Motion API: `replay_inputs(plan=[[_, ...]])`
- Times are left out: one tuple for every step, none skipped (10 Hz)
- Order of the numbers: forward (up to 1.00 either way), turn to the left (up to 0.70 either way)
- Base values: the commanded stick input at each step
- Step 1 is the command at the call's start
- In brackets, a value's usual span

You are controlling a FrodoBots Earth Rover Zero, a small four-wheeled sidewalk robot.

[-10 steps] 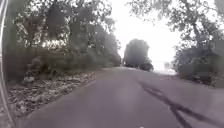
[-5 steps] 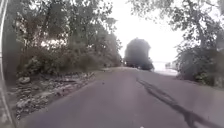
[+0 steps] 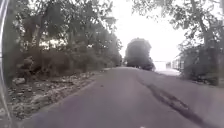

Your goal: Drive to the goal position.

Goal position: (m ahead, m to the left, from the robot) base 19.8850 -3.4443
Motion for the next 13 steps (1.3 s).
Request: replay_inputs(plan=[[0.70,0.01],[0.70,0.01],[0.70,0.01],[0.70,0.01],[0.70,0.01],[0.70,0.01],[0.70,0.01],[0.70,0.01],[0.70,0.01],[0.70,0.01],[0.70,0.01],[0.70,0.01],[0.70,0.01]])
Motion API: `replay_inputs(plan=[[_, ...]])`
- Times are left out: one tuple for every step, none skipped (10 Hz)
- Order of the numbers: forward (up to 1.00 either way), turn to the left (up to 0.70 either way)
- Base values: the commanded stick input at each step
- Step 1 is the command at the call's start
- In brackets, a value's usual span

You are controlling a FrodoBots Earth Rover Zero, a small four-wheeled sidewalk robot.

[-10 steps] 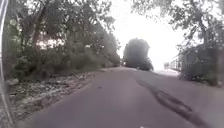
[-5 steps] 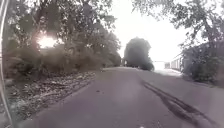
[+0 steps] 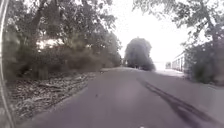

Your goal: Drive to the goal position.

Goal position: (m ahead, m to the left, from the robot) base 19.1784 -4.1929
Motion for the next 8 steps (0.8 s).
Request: replay_inputs(plan=[[0.70,0.01],[0.70,0.01],[0.70,0.01],[0.70,0.01],[0.70,0.01],[0.70,0.01],[0.70,0.01],[0.70,0.01]])
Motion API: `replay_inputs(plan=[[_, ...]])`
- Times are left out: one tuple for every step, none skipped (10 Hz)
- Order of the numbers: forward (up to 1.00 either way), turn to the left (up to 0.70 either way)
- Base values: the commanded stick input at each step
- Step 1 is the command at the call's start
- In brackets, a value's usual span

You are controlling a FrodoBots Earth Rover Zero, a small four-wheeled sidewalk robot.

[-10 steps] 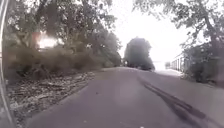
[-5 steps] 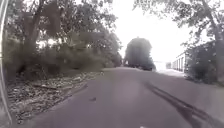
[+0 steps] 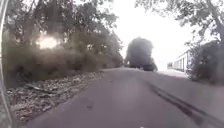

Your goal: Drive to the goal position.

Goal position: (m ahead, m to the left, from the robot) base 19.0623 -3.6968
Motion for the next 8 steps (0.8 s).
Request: replay_inputs(plan=[[0.70,0.01],[0.70,0.01],[0.70,0.01],[0.70,0.01],[0.70,0.01],[0.70,0.01],[0.70,0.01],[0.70,0.01]])
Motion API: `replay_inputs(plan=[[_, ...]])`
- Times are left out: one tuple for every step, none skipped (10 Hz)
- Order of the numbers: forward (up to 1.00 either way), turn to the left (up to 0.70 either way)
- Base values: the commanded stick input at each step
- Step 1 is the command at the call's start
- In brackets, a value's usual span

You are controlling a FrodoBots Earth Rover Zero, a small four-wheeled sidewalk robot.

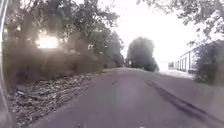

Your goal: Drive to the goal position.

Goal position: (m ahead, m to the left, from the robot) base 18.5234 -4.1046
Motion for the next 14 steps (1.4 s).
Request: replay_inputs(plan=[[0.70,0.01],[0.70,0.01],[0.70,0.01],[0.70,0.01],[0.70,0.01],[0.70,0.01],[0.70,0.01],[0.70,0.01],[0.70,0.01],[0.70,0.01],[0.70,0.01],[0.70,0.01],[0.70,0.01],[0.70,0.01]])
